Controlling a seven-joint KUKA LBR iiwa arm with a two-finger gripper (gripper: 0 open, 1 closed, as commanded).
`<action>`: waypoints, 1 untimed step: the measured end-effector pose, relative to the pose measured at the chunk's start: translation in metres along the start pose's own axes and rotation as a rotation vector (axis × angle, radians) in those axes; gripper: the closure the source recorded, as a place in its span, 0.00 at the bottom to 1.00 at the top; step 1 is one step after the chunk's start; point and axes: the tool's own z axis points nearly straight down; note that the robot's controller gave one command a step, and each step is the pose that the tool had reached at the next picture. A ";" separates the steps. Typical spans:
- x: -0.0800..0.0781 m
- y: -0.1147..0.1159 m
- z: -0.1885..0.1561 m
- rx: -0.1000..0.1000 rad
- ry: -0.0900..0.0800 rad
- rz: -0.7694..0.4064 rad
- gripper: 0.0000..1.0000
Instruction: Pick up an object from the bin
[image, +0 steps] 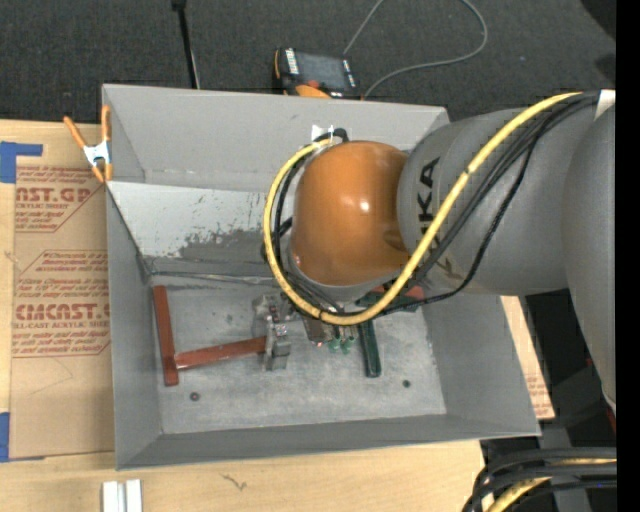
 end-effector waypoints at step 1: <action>0.018 -0.028 -0.064 0.001 0.001 -0.379 1.00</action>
Offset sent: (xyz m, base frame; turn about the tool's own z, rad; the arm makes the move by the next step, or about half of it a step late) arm -0.0152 -0.0298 0.0623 -0.3798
